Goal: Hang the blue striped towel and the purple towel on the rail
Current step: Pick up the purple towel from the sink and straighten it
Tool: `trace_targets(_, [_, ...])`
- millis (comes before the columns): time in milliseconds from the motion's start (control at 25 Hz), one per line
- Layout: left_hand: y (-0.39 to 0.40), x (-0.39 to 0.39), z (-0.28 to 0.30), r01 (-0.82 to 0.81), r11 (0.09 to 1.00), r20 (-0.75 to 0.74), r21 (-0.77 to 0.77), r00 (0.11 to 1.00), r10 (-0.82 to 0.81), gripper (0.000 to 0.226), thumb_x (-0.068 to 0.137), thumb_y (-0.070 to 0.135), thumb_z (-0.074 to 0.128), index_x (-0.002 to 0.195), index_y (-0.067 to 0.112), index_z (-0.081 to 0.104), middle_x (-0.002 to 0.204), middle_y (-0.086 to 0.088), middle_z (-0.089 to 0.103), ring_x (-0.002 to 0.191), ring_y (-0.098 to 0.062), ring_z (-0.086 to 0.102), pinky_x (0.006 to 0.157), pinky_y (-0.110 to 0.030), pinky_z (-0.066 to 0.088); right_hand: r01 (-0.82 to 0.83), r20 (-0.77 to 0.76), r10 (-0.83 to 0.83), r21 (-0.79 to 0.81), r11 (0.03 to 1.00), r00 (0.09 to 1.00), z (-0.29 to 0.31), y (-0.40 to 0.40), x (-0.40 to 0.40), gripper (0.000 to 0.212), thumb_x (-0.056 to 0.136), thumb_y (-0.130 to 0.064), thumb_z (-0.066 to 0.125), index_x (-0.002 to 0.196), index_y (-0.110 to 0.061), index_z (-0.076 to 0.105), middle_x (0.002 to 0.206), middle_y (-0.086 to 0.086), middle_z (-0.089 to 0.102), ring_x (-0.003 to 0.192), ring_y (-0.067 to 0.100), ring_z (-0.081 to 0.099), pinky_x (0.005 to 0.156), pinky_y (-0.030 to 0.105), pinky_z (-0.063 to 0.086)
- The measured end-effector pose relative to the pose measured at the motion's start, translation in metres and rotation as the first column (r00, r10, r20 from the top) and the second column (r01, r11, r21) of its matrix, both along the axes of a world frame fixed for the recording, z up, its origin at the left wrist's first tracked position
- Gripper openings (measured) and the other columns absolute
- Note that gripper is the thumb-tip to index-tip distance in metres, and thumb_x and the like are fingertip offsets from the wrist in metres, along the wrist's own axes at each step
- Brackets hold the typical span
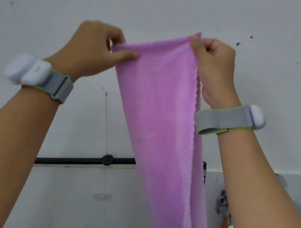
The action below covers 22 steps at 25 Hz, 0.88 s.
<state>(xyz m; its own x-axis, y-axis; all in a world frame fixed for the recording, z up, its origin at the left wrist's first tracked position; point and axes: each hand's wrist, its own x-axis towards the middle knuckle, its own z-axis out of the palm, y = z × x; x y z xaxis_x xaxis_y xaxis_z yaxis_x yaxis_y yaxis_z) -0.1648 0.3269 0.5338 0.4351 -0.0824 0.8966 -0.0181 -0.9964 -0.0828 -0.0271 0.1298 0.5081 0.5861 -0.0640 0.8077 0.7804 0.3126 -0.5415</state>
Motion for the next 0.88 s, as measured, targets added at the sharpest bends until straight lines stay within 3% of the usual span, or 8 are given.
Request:
trace_targets(160, [-0.019,-0.016,0.031,0.037,0.999,0.169,0.037,0.985,-0.042,0.047,0.083,0.056,0.065,0.099,0.012,0.067,0.09,-0.002,0.056,0.081,-0.018,0.05,0.066,-0.024,0.032,0.034,0.059,-0.036,0.034,0.999,0.998,0.026,-0.004,-0.003,0.024,0.092,-0.032,0.062,0.076,-0.014,0.066,0.059,-0.004,0.05,0.058,0.011,0.041,0.055,0.024,0.036])
trace_targets(240, [-0.021,-0.017,0.036,-0.01,0.998,0.14,0.065,0.99,0.001,0.047,0.083,0.053,0.066,0.103,0.011,0.067,0.098,-0.002,0.049,0.089,-0.017,0.046,0.074,-0.027,0.032,0.015,0.051,-0.014,-0.006,1.0,0.999,0.022,-0.003,-0.001,0.024,0.092,-0.034,0.061,0.075,-0.017,0.064,0.057,-0.004,0.049,0.058,0.014,0.04,0.056,0.026,0.035])
trace_targets(360, [-0.017,-0.011,0.024,-0.061,0.996,0.013,0.068,0.998,0.06,0.043,0.08,0.052,0.069,0.091,0.011,0.069,0.097,-0.007,0.045,0.087,-0.022,0.045,0.074,-0.031,0.032,-0.016,0.001,0.016,-0.096,0.995,1.0,0.001,-0.001,0.004,0.026,0.091,-0.032,0.062,0.07,-0.017,0.058,0.058,0.001,0.043,0.057,0.018,0.038,0.054,0.033,0.037])
trace_targets(480, [-0.006,-0.003,0.004,-0.08,0.997,-0.17,-0.006,0.982,0.078,0.049,0.083,0.051,0.066,0.072,0.005,0.06,0.081,-0.013,0.048,0.076,-0.028,0.05,0.064,-0.033,0.036,-0.046,-0.052,0.038,-0.172,0.984,0.998,-0.024,0.003,0.005,0.024,0.094,-0.026,0.061,0.073,-0.015,0.06,0.059,0.005,0.049,0.048,0.014,0.041,0.049,0.03,0.042])
trace_targets(560, [-0.002,-0.002,-0.01,-0.044,0.994,-0.275,-0.101,0.961,0.015,0.054,0.086,0.049,0.064,0.063,0.002,0.052,0.062,-0.009,0.047,0.058,-0.023,0.047,0.053,-0.031,0.033,-0.051,-0.084,0.033,-0.228,0.972,0.996,-0.037,0.004,0.006,0.02,0.095,-0.025,0.06,0.081,-0.011,0.065,0.064,0.007,0.053,0.05,0.014,0.045,0.053,0.032,0.045])
trace_targets(720, [0.0,-0.005,-0.03,-0.007,0.967,-0.299,-0.255,0.952,-0.072,0.051,0.079,0.05,0.072,0.054,0.01,0.052,0.045,0.0,0.052,0.039,-0.004,0.042,0.041,-0.014,0.031,-0.047,-0.144,0.002,-0.312,0.949,0.99,-0.054,0.001,0.012,0.022,0.095,-0.023,0.058,0.093,-0.004,0.07,0.073,0.013,0.058,0.062,0.021,0.051,0.064,0.04,0.054])
trace_targets(880, [-0.002,-0.007,-0.046,0.023,0.965,-0.35,-0.26,0.929,-0.117,0.043,0.081,0.047,0.073,0.059,0.015,0.056,0.047,0.003,0.061,0.04,-0.001,0.049,0.044,-0.009,0.034,-0.001,-0.155,-0.066,-0.4,0.916,0.986,-0.068,-0.001,0.017,0.025,0.095,-0.024,0.056,0.089,-0.004,0.07,0.075,0.007,0.062,0.064,0.022,0.057,0.073,0.051,0.058])
